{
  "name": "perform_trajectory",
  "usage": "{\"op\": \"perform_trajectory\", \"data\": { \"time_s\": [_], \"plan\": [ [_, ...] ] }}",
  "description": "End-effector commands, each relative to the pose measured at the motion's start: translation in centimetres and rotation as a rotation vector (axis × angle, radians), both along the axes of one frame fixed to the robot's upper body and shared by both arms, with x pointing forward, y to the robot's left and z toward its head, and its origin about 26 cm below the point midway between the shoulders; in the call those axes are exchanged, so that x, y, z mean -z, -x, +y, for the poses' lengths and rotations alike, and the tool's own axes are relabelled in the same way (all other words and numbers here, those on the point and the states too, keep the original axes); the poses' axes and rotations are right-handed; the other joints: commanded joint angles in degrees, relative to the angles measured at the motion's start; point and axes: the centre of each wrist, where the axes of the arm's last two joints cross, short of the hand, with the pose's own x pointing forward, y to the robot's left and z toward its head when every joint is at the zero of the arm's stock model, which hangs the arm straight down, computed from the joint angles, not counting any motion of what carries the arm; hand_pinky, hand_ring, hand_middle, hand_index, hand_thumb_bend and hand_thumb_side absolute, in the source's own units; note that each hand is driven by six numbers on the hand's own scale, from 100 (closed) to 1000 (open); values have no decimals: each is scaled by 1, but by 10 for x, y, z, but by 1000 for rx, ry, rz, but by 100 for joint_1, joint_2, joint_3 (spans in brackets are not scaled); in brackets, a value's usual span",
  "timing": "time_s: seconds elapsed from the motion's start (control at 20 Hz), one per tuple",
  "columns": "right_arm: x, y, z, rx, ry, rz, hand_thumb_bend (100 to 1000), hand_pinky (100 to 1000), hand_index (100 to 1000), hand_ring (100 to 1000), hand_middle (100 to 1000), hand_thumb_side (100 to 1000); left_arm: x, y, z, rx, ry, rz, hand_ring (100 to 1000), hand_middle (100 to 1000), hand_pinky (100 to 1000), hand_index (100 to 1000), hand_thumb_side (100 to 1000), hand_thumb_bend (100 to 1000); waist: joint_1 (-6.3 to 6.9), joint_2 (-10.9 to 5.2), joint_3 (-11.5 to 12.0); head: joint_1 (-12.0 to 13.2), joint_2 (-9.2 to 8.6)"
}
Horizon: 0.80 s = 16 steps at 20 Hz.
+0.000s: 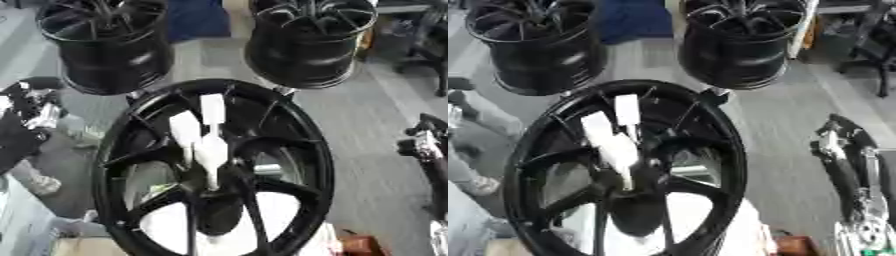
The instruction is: Pull the pin out of the wheel hub.
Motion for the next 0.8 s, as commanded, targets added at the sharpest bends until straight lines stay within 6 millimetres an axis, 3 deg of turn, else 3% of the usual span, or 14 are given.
{"op": "perform_trajectory", "data": {
  "time_s": [0.05, 0.5, 0.8],
  "plan": [
    [-6, 0, -5, 1, 36, -12, 100, 578, 805, 567, 587, 559, -30, -5, -7, 102, -215, -89, 548, 715, 656, 804, 285, 100, 21, -69, -5, -29, -14],
    [-5, 0, -6, -19, 49, 0, 100, 577, 805, 566, 585, 555, -82, -29, -27, 337, -775, -192, 561, 731, 727, 833, 247, 100, 46, -112, -171, 51, -14],
    [-6, -1, -4, -38, 50, -1, 100, 577, 805, 566, 584, 555, -108, -29, -29, 489, -1024, -201, 566, 729, 751, 838, 244, 100, 57, -70, -313, 112, -14]
  ]
}}
